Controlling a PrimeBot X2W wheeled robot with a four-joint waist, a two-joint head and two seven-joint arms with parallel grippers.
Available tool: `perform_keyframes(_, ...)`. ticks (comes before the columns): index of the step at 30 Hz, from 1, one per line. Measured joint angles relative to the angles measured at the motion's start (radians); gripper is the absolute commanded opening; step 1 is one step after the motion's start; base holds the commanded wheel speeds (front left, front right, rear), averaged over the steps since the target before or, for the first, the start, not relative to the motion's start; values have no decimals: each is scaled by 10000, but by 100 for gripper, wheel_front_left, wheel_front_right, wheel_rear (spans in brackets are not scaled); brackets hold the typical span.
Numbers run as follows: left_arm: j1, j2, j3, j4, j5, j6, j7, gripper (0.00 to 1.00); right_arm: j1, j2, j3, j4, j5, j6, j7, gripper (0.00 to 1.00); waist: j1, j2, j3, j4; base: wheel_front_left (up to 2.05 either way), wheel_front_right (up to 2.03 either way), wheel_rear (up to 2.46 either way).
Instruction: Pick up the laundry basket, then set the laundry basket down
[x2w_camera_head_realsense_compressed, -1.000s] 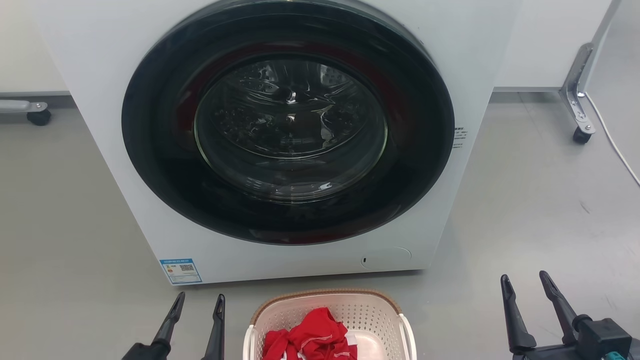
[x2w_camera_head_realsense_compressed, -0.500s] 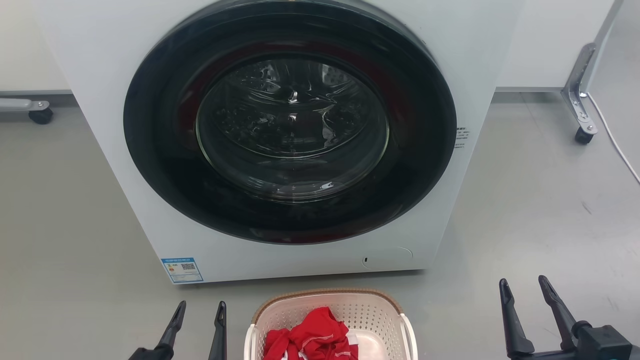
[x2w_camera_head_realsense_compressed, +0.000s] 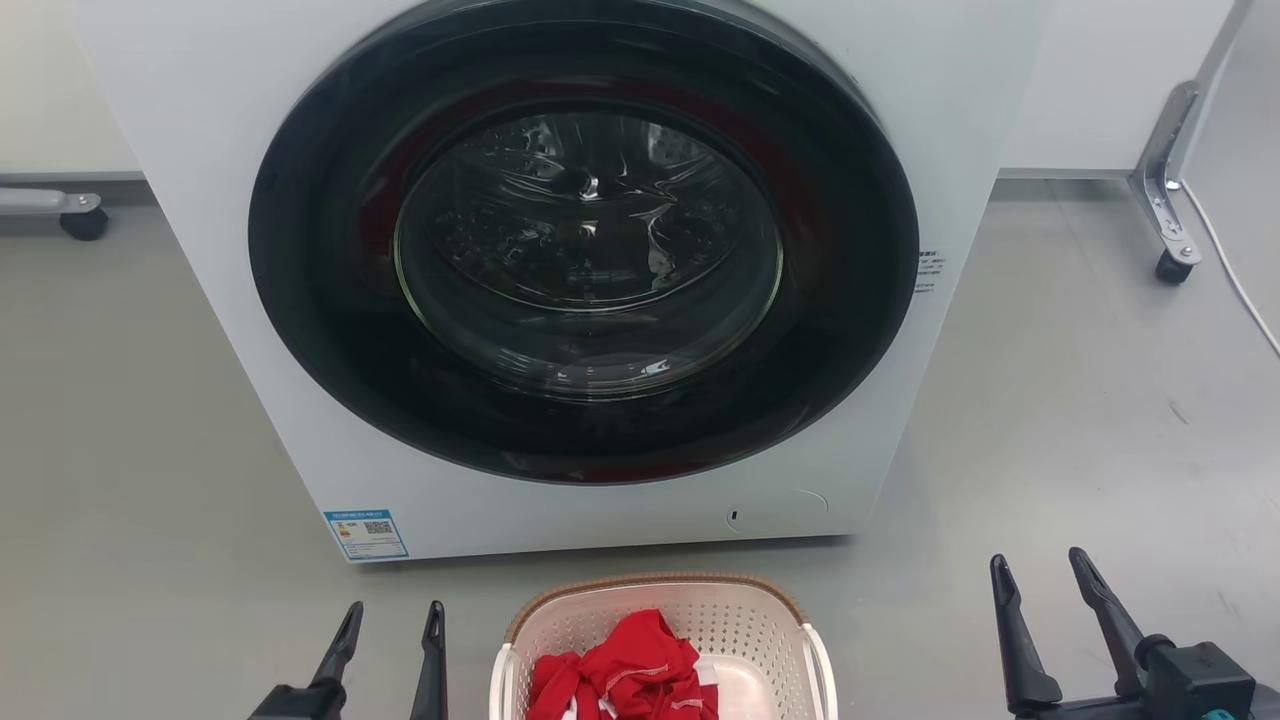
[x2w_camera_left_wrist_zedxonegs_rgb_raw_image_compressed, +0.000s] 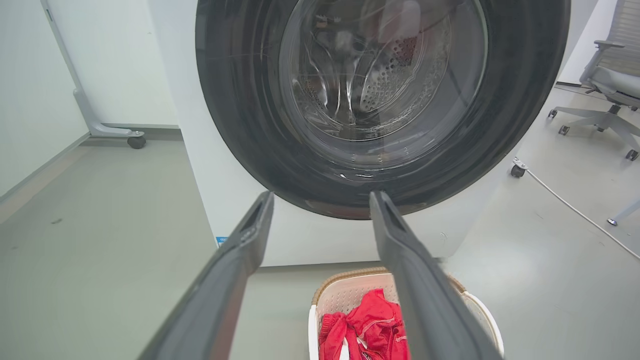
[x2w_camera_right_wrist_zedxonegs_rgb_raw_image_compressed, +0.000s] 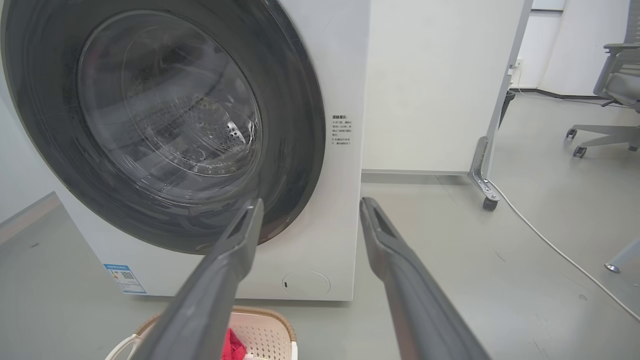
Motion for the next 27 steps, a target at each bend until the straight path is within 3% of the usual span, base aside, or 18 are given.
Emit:
perform_keyframes(17, 95, -257, 426, -397, 848, -2, 570, 100, 9, 0, -33, -190, -130, 0, 431, 100, 0, 0, 69, 8, 0, 0, 0)
perform_keyframes(18, 94, -268, 433, -362, 869, -4, 579, 0, 10, 13, -21, -142, -125, 2, 430, 0, 0, 0, 71, 9, 0, 0, 0)
perform_keyframes(27, 255, -332, 512, 115, 537, -111, 644, 0, 199, 265, -119, 334, 236, 109, 520, 0, 0, 0, 86, -3, 0, 0, 0)
